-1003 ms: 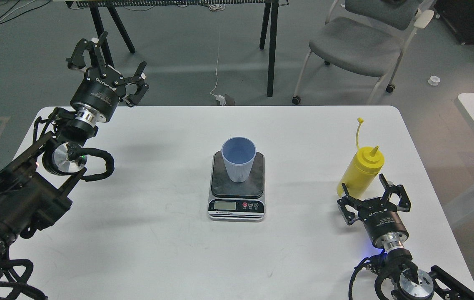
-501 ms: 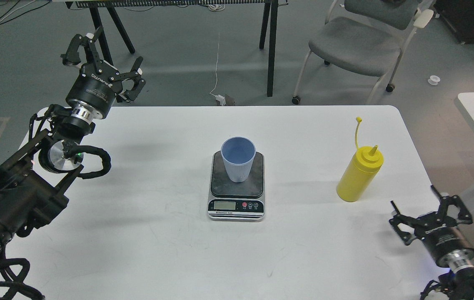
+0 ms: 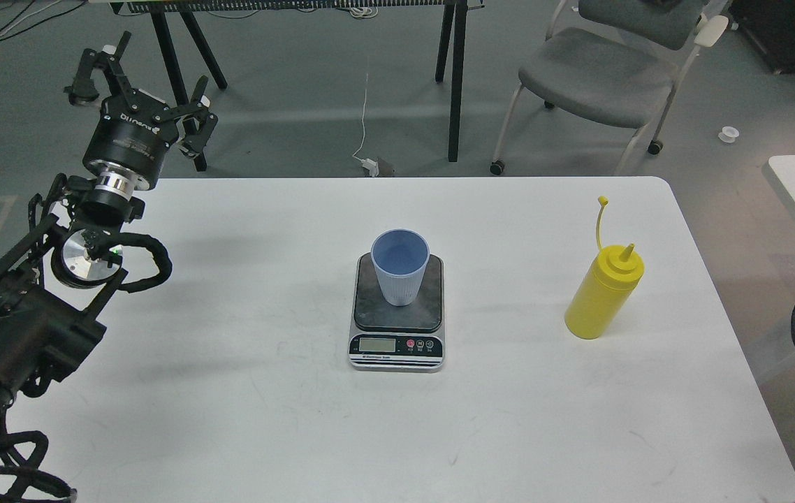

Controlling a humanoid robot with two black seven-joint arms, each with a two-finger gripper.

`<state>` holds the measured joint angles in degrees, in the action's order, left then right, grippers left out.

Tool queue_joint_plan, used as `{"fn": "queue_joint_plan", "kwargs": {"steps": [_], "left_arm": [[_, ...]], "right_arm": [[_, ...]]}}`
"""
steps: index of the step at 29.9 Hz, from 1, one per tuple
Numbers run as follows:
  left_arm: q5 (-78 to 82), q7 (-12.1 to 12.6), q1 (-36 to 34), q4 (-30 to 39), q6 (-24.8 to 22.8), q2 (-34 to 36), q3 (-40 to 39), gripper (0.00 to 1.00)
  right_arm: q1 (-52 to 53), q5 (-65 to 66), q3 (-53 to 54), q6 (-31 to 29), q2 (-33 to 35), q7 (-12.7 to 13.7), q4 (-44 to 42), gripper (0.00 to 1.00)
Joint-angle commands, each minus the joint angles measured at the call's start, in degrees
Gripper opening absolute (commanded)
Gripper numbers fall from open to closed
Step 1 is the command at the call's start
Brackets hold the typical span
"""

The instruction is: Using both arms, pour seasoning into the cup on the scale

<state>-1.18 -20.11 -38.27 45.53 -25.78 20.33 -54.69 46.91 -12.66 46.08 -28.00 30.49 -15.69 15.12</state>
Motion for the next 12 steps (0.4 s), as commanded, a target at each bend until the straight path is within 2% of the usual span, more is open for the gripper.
{"fn": "queue_joint_plan", "kwargs": {"steps": [1,6,12], "left_arm": [[-0.31,-0.02,0.65,-0.01,-0.06,0.24,-0.06,1.00],[-0.40,-0.19,1.18,-0.09,-0.06,0.33,-0.06,1.00],[-0.40,-0.10,1.80,-0.01,-0.06,0.42,-0.06,1.00]], "right_arm": [[6.95,0.01,-2.22,0.00,-6.21,-0.31,-7.46,1.00],[8.19,0.01,-2.57,0.00,-10.09,-0.31,-7.91,1.00],[7.76,-0.17,-2.22,0.00,-10.45,-0.31,-7.74,1.00]]}}
